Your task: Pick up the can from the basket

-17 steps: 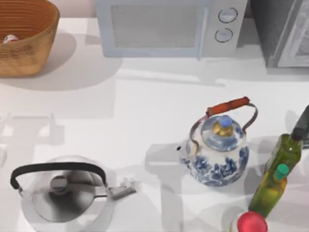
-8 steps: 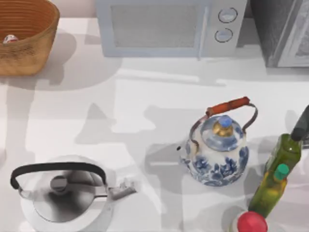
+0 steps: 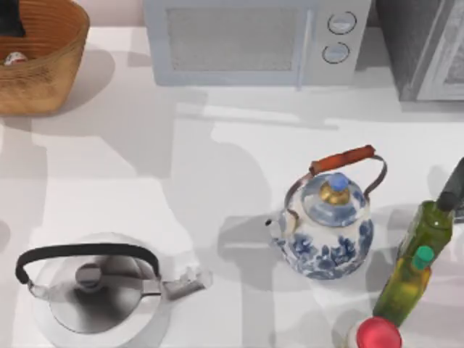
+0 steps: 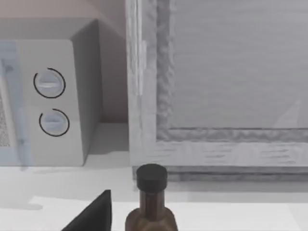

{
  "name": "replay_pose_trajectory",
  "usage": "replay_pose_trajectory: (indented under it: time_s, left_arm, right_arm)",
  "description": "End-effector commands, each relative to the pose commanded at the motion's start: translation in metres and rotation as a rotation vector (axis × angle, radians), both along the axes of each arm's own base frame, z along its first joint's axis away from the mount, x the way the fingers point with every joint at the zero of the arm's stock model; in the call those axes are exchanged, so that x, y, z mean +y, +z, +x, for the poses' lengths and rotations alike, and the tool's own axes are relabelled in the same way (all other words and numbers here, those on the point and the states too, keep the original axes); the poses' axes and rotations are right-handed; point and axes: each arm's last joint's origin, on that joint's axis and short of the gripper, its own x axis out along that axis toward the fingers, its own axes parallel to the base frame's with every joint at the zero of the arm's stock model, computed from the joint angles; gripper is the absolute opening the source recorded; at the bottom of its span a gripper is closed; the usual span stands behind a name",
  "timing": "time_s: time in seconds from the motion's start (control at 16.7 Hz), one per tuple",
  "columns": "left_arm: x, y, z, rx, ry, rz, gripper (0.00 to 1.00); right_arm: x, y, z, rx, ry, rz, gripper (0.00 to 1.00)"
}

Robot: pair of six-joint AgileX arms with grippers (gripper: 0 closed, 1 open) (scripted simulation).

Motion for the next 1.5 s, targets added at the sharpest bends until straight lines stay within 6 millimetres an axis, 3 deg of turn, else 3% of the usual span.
replay_pose_trajectory:
  time_s: [0.18, 0.36, 0.66, 0.72, 0.78, 1.5]
  left_arm:
    - [0.012, -0.037, 0.024, 0.073, -0.001, -0.029, 1.00]
    - [0.018, -0.057, 0.034, 0.110, 0.000, -0.044, 1.00]
    - [0.019, -0.060, 0.035, 0.114, 0.000, -0.046, 1.00]
    - [0.011, -0.040, 0.037, 0.061, -0.018, -0.037, 1.00]
    - [0.012, -0.041, 0.037, 0.063, -0.018, -0.037, 1.00]
    - [0.014, -0.079, 0.067, 0.114, 0.000, -0.046, 1.00]
  right_arm:
    - [0.000, 0.000, 0.000, 0.000, 0.000, 0.000, 1.00]
    - [0.000, 0.000, 0.000, 0.000, 0.000, 0.000, 1.00]
    - [0.000, 0.000, 0.000, 0.000, 0.000, 0.000, 1.00]
    - [0.000, 0.000, 0.000, 0.000, 0.000, 0.000, 1.00]
    - [0.000, 0.000, 0.000, 0.000, 0.000, 0.000, 1.00]
    - [0.000, 0.000, 0.000, 0.000, 0.000, 0.000, 1.00]
